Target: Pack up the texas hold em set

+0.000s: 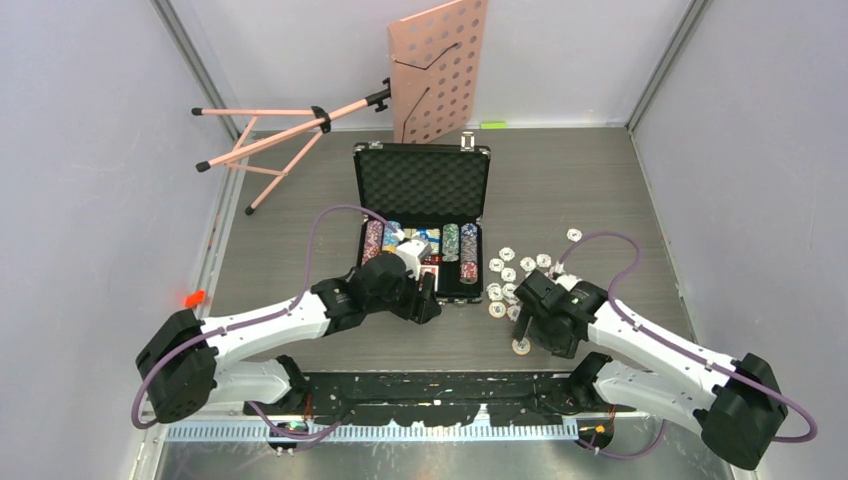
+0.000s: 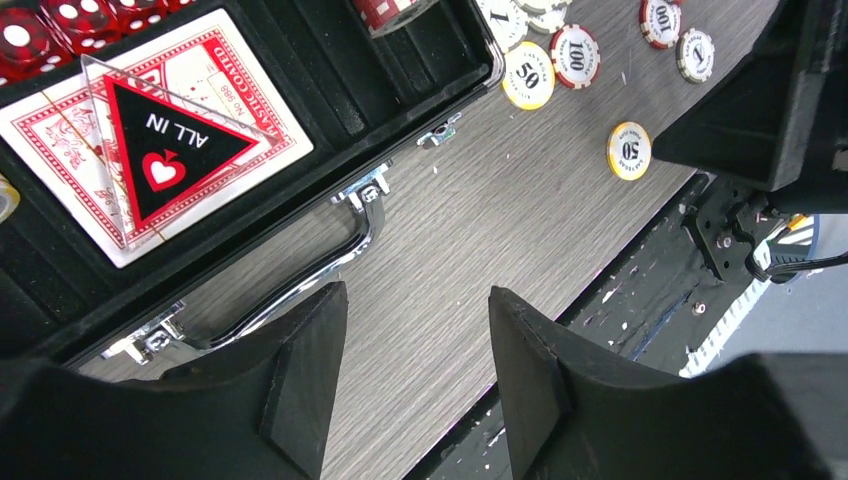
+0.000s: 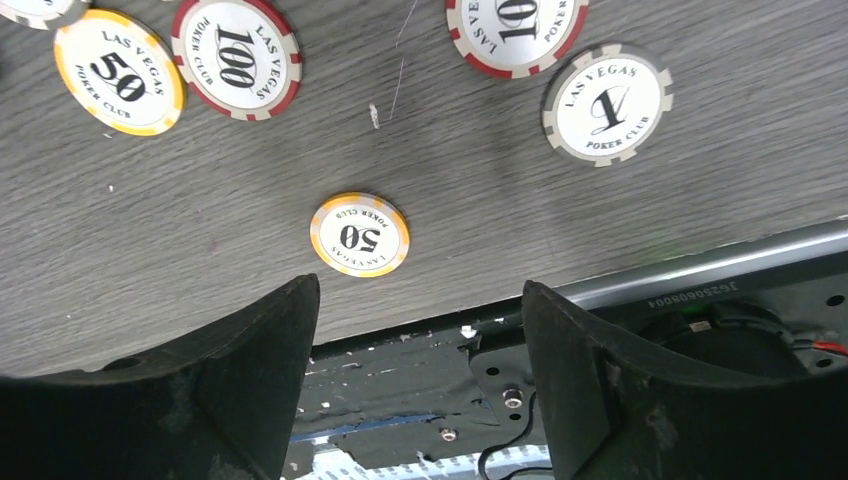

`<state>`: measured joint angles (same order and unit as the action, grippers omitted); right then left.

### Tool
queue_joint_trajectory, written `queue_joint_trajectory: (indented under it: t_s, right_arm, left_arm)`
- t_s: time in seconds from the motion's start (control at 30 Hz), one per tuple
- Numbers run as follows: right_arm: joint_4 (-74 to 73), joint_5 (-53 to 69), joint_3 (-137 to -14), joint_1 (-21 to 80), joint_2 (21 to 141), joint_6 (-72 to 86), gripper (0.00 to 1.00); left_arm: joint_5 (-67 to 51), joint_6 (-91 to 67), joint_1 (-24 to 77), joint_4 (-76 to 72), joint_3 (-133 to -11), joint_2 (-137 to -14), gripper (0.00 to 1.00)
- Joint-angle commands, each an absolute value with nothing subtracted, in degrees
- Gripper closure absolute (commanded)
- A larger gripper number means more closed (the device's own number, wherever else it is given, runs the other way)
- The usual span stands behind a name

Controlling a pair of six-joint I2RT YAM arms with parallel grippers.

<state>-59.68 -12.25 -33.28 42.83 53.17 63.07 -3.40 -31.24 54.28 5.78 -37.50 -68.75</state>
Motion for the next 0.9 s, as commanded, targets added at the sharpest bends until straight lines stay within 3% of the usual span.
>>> queue_joint_trajectory:
  t_s: [0.0,0.3,0.43,0.6,0.87]
  right_arm:
    - [-54.14,-12.38,-31.88,44.35,55.59,67.61,0.23]
    - [-44.51,-10.73,-30.68,45.79,61.79,66.77,0.25]
    - [-43.88,-10.61,-30.19,45.86,64.81,67.27,0.33]
    - [-45.35,-10.61,-30.34,45.88,67.64,67.23,0.34]
    - [-48.28,-11.81,-33.00,45.88,69.41,65.59,0.61]
  left_arm:
    - [-0.55,-30.23,54.49,4.48,-39.22,-66.13,0.43]
    - [9.93,-28.03,54.40,8.40,-36.84,-60.62,0.43]
    - [12.87,-25.63,54.40,9.93,-35.74,-57.88,0.43]
    - [16.13,-22.68,54.40,11.48,-34.70,-55.56,0.43]
    - [21.03,-19.55,54.40,9.82,-30.53,-50.66,0.43]
